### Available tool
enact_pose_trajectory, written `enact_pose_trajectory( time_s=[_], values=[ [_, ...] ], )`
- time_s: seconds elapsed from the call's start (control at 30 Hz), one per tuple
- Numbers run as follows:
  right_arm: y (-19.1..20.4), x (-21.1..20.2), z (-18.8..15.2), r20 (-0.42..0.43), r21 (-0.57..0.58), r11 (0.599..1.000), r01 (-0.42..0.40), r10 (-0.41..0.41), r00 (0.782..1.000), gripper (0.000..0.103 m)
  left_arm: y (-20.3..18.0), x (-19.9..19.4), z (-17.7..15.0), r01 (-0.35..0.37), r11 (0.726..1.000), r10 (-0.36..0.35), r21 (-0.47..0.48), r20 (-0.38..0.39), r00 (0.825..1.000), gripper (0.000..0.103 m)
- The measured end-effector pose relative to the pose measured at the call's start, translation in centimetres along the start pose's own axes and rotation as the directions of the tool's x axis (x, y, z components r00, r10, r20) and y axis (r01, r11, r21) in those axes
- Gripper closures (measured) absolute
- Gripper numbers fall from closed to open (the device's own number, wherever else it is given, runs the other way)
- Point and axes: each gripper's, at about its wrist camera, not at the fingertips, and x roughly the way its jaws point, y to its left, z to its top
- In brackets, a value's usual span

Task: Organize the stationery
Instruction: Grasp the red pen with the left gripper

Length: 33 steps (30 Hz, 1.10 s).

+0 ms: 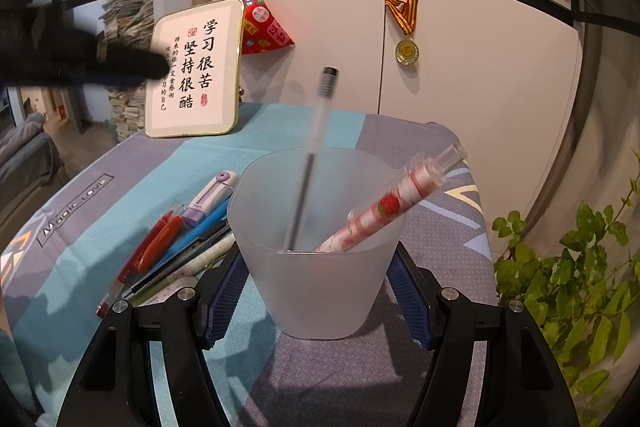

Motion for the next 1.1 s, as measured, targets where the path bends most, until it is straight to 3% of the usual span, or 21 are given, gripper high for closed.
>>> enact_pose_trajectory(
  time_s=[0.13,0.27,0.53,0.67,1.1],
  values=[
    [-0.1,0.0,0.0,0.0,0.0,1.0,-0.001,0.001,1.0,0.033,3.3,2.4,-2.4,-0.073,0.996,0.067,-0.058,-0.114,0.991,0.061],
    [-0.1,0.1,0.0,-0.002,0.0,1.0,0.0,0.0,1.0,0.033,5.0,4.6,-4.1,-0.095,0.991,0.074,-0.091,-0.206,0.976,0.069],
    [-0.2,0.1,0.0,-0.004,0.001,1.0,0.0,0.0,1.0,0.033,4.7,6.6,-3.2,-0.128,0.983,0.095,-0.132,-0.23,0.969,0.069],
    [-0.2,0.1,0.0,-0.003,0.001,1.0,0.0,0.0,1.0,0.033,4.2,7.9,-2.8,-0.163,0.977,0.125,-0.136,-0.248,0.961,0.082],
    [-0.2,0.1,0.0,-0.004,0.002,1.0,0.0,0.0,1.0,0.033,3.6,10.8,-2.7,-0.192,0.969,0.136,-0.155,-0.317,0.939,0.083]
  ],
)
